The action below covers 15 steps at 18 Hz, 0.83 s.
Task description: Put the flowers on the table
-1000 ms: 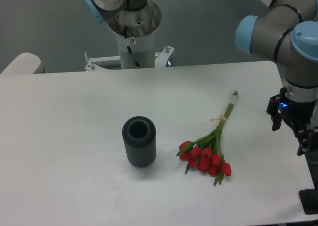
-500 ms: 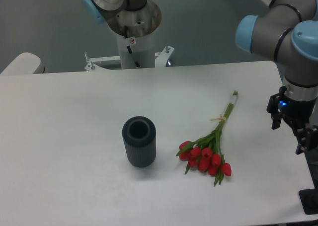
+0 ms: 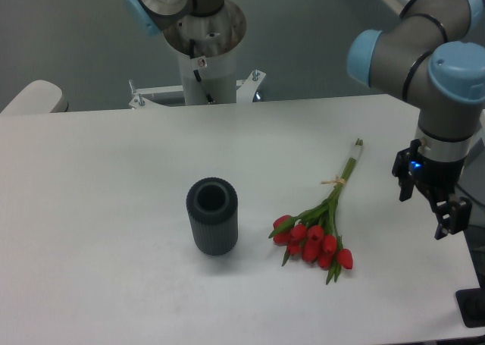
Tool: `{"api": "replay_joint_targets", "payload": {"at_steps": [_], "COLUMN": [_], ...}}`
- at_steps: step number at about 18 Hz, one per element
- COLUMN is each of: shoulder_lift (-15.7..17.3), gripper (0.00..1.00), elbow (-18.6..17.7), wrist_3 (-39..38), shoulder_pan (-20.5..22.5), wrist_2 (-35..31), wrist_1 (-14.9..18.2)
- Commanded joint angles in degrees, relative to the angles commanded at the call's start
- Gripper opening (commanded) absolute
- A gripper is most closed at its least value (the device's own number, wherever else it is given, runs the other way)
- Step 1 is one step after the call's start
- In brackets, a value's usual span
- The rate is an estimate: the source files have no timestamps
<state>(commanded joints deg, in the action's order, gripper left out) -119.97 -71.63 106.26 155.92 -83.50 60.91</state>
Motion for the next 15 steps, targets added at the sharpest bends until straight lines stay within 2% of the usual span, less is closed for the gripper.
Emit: {"api": "replay_joint_targets", "payload": {"at_steps": [4,15], "shoulder_lift": [0.00,0.35], "gripper": [1.00,1.00], "elbow": [-0.61,-1.67], "wrist_3": [-5.53,-5.80], "shoulder_pan": [-0.88,-1.23], "wrist_2": [0.00,0.00], "wrist_1": [-2.10,-2.72]}}
